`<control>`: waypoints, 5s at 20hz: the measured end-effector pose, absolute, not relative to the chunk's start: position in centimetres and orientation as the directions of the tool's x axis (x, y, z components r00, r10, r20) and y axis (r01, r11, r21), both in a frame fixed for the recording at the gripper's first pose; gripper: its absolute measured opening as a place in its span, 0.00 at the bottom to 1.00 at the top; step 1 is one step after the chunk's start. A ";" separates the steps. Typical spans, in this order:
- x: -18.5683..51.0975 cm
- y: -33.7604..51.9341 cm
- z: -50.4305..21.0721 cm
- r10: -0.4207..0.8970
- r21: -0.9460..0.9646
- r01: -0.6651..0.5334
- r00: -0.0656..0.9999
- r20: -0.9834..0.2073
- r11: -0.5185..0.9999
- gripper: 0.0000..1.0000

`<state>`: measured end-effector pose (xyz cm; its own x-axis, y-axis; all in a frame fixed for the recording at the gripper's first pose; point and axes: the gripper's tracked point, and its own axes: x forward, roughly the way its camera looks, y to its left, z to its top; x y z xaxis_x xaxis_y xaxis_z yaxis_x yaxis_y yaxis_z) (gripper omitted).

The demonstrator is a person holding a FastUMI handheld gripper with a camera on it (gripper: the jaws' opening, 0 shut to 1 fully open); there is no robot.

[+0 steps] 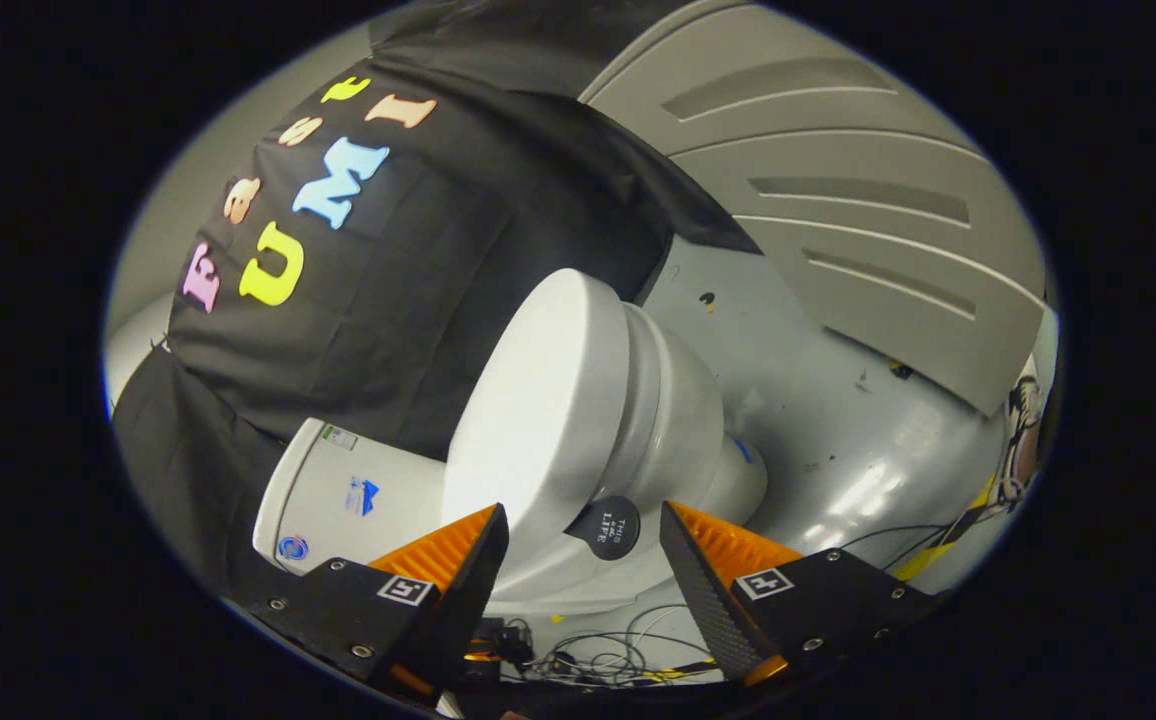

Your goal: Open the toilet lid.

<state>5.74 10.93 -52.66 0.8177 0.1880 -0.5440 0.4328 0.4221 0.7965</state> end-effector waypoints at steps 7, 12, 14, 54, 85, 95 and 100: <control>7.0 12.1 -54.7 0.215 0.871 0.427 0.852 -0.478 0.243 0.86; 6.9 12.6 -57.3 0.239 0.888 0.445 0.855 -0.460 0.118 0.68; 7.2 13.1 -57.1 0.261 0.897 0.429 0.858 -0.442 0.108 0.64; 8.7 13.9 -51.1 0.178 0.738 0.412 0.799 -0.575 0.534 0.00; 10.4 16.8 -41.3 0.011 0.379 0.304 0.768 -0.641 0.874 0.01; 11.3 19.2 -37.3 -0.087 0.184 0.250 0.783 -0.616 0.951 0.01; 11.8 20.6 -35.8 -0.131 0.154 0.273 0.791 -0.598 0.950 0.00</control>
<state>11.79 20.59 -35.76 0.7909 -0.1305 -0.5978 0.2731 0.9496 0.1540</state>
